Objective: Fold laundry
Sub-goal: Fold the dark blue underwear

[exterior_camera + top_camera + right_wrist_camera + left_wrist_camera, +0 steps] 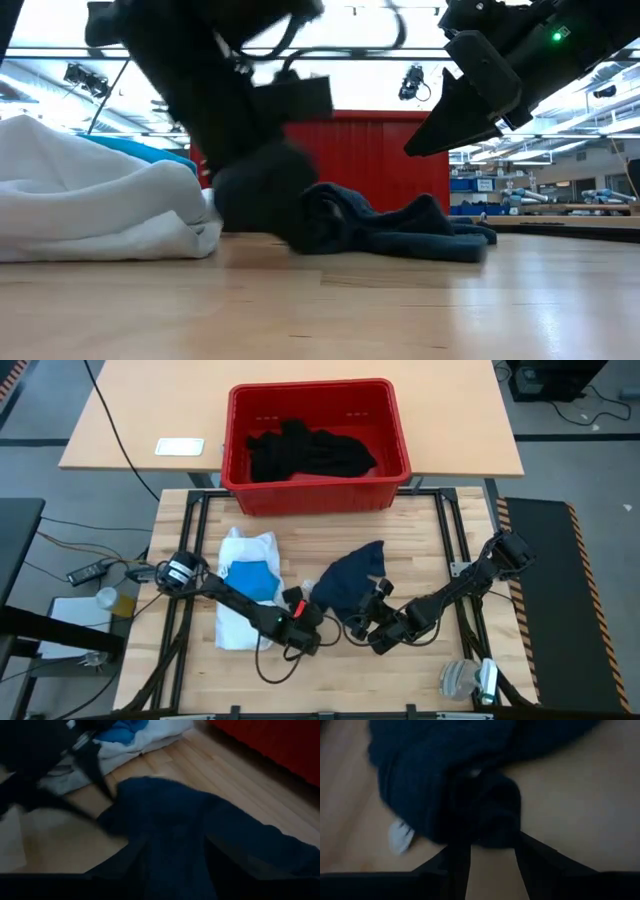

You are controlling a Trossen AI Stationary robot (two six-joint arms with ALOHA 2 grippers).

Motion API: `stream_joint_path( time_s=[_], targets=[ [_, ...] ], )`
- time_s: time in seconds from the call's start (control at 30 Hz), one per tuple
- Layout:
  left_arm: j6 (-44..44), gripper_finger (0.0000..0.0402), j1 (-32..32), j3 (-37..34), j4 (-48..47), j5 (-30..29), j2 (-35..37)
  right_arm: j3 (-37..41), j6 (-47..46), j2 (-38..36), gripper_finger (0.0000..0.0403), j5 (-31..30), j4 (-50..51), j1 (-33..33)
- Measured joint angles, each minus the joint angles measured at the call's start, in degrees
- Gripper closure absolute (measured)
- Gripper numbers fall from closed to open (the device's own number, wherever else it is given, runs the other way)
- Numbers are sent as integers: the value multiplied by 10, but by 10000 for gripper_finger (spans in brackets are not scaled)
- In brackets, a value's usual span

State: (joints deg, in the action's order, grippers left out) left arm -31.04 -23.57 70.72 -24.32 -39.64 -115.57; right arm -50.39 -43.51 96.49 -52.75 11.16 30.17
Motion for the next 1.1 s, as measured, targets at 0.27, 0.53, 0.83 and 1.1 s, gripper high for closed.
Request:
stream_joint_path(
  time_s=[0.27,0.53,0.83,1.1],
  targets=[
    [28,246,23,13,-109,-52,21,0,4,1,208,5,4,0],
    [51,246,-16,31,-155,-11,40,0,223,90,209,-25,-146,-17],
    [113,246,-50,28,-161,-76,40,0,276,102,178,73,-139,-64],
    [105,246,-68,28,-169,-111,40,0,341,96,124,61,-80,-44]
  ],
)
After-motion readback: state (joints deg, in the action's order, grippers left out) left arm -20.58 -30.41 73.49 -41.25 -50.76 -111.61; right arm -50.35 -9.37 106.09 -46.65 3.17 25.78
